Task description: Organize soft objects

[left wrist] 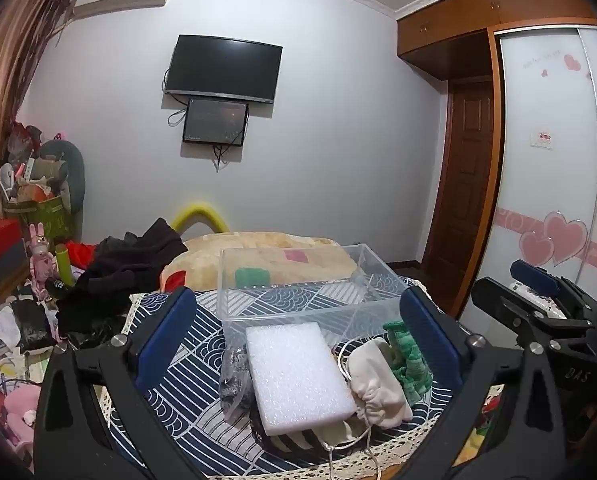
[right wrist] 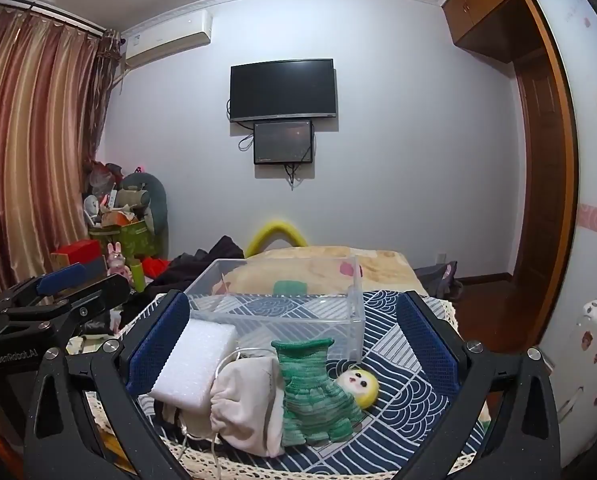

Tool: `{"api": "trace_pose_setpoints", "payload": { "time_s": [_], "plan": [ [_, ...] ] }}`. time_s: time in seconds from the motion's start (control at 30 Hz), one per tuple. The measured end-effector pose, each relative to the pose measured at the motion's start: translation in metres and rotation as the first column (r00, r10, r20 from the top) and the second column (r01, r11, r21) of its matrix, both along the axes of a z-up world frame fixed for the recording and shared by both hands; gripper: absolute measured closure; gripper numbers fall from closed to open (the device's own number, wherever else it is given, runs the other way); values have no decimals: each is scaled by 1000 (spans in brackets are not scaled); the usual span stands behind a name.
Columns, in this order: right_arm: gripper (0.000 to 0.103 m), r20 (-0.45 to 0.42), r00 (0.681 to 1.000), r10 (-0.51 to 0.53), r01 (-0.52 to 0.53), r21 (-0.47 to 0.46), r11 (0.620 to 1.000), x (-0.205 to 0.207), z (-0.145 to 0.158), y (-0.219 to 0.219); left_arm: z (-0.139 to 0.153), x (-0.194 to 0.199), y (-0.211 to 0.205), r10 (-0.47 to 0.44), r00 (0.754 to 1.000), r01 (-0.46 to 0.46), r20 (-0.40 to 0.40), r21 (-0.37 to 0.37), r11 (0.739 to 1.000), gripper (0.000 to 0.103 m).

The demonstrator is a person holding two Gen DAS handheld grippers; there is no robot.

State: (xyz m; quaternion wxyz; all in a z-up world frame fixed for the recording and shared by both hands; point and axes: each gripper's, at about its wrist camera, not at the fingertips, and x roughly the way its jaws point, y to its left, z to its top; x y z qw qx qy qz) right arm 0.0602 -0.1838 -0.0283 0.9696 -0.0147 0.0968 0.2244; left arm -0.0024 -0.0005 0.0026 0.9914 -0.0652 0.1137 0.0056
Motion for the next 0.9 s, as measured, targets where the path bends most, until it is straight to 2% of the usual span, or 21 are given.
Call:
{"api": "trace_pose_setpoints", "payload": {
  "time_s": [0.9],
  "plan": [
    [0,10,1000,-3,3,14,1000,-2,2,-3,6,-8,-5,-3,1000,2,19,18,1000,0]
  ]
}}
